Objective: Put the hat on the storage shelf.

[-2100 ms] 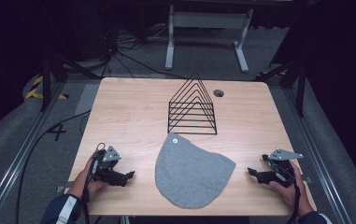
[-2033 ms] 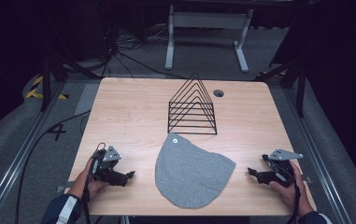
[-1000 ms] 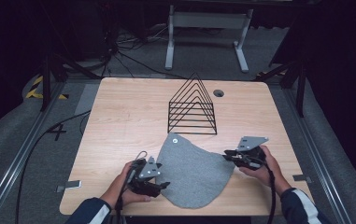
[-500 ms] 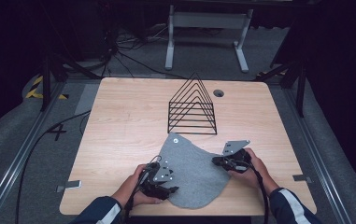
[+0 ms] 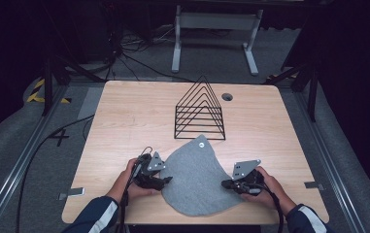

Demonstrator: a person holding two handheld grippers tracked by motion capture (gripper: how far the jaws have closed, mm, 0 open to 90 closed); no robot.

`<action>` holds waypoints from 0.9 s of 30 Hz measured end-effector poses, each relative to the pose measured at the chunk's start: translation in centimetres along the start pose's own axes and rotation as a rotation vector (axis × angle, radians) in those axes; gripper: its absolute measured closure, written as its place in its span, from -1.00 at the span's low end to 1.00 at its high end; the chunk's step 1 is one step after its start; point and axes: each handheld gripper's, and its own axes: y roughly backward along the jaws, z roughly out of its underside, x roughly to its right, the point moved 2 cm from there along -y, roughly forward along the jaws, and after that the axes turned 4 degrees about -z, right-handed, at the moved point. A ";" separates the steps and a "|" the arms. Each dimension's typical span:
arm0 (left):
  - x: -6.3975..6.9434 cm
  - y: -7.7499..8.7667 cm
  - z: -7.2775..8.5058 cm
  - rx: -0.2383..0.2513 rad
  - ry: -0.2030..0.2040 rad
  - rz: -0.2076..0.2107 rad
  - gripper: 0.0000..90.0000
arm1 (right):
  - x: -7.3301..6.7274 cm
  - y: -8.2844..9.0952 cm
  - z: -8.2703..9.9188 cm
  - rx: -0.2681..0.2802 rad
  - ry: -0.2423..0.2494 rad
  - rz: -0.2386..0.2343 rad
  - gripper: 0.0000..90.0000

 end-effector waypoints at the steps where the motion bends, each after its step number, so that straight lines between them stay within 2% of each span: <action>1: 0.0 0.0 0.0 0.000 0.000 0.000 -0.19 | 0.0 0.0 0.0 0.000 0.000 0.000 0.96; 2: -0.4 -0.3 -0.2 0.009 -0.004 -0.015 -0.19 | -0.3 0.0 0.0 -0.003 0.012 -0.009 0.96; 3: -0.9 -0.5 -0.4 0.004 0.000 -0.013 -0.19 | -0.7 -0.1 -0.1 -0.005 0.018 -0.020 0.96; 4: -1.2 -0.7 -0.6 -0.005 0.023 -0.015 -0.19 | -1.1 -0.2 -0.3 -0.004 0.021 -0.030 0.97; 6: -1.8 -1.2 -1.0 0.007 0.007 -0.038 -0.19 | -1.5 -0.4 -0.5 -0.006 0.036 -0.042 0.96; 8: -2.3 -1.7 -1.5 -0.001 0.025 -0.037 -0.18 | -2.0 -0.6 -0.7 -0.005 0.045 -0.053 0.97; 9: -2.6 -2.0 -1.7 0.003 0.020 -0.047 -0.18 | -2.2 -0.7 -0.9 -0.009 0.055 -0.059 0.97; 14: -3.1 -3.0 -2.8 0.003 0.017 -0.083 -0.17 | -2.9 -1.3 -1.6 -0.001 0.058 -0.088 0.97; 16: -3.3 -3.5 -3.2 0.011 0.017 -0.104 -0.17 | -3.5 -1.9 -2.3 -0.006 0.088 -0.093 0.97; 18: -3.3 -3.7 -3.7 0.004 0.019 -0.128 -0.18 | -3.8 -2.5 -2.9 0.010 0.086 -0.111 0.94; 19: -3.3 -3.7 -3.8 0.006 0.015 -0.128 -0.19 | -3.9 -2.6 -3.1 0.010 0.088 -0.107 0.85; 20: -3.0 -3.4 -4.1 0.028 0.021 -0.114 -0.20 | -3.9 -2.7 -3.3 0.013 0.095 -0.098 0.77; 22: -2.1 -2.5 -4.6 0.064 0.023 -0.090 -0.20 | -3.6 -2.4 -3.4 0.023 0.088 -0.069 0.74; 24: -0.9 -1.5 -5.3 0.104 0.010 -0.069 -0.20 | -2.5 -1.6 -3.4 0.061 0.058 -0.023 0.69; 26: 1.2 -0.4 -6.0 0.146 0.006 -0.009 -0.20 | -0.7 -0.2 -3.5 0.108 0.020 0.059 0.66; 27: 2.0 -0.2 -6.2 0.153 -0.009 0.009 -0.20 | 0.2 0.4 -3.4 0.127 0.001 0.091 0.67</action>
